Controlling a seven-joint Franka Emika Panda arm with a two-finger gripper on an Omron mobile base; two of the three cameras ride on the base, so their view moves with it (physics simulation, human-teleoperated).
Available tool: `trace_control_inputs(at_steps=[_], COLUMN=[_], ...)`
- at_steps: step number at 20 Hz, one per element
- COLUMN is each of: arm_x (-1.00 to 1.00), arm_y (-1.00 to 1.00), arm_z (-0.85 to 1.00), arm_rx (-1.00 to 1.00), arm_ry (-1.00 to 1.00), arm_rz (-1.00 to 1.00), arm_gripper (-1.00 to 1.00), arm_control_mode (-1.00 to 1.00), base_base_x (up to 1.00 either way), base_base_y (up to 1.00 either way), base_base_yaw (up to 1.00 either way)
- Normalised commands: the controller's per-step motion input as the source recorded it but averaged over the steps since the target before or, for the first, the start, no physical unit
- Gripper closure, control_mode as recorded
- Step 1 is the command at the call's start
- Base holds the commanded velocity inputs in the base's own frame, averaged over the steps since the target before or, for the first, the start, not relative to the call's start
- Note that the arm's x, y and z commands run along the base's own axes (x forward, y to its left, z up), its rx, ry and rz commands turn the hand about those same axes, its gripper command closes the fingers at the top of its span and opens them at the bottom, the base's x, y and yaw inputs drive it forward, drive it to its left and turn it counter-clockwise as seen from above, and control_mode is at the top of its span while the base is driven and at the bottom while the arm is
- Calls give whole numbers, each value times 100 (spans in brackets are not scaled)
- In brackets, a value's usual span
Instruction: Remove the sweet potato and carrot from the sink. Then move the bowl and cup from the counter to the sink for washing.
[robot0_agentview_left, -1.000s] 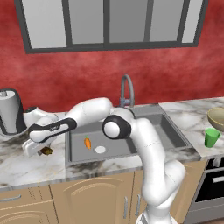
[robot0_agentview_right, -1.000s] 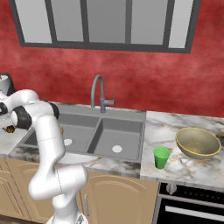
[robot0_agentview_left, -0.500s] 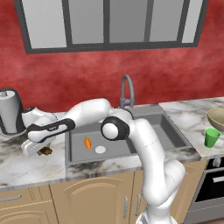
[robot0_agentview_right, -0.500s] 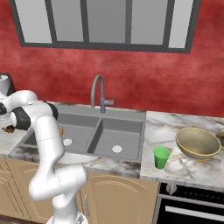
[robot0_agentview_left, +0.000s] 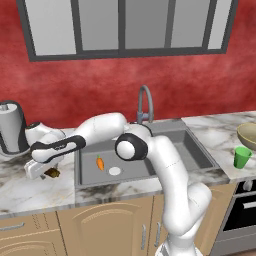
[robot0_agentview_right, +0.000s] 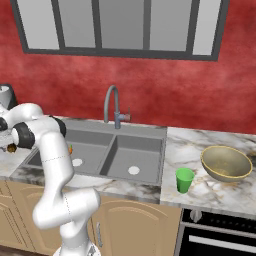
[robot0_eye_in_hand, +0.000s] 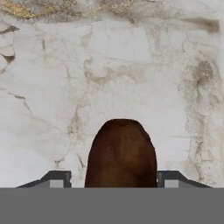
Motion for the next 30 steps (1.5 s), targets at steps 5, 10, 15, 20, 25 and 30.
trace_control_inputs(at_steps=[5,10,15,20,25,30], arm_x=[-5,-7,-9,-11,-17,-19], arm_y=[0,0,-9,-17,-28,-39], arm_z=[-1,9,19,26,20,17], arm_rx=[0,0,0,1,3,8], arm_ry=[1,0,-1,-9,-9,-8], arm_rz=[0,0,0,-1,-2,-3], arm_gripper=[-100,-100,-100,-100,-100,-100], arm_control_mode=[-100,-100,-100,-100,-100,-100], base_base_x=[0,0,0,0,0,0], base_base_y=[0,0,0,0,0,0], base_base_yaw=[0,0,0,0,0,0])
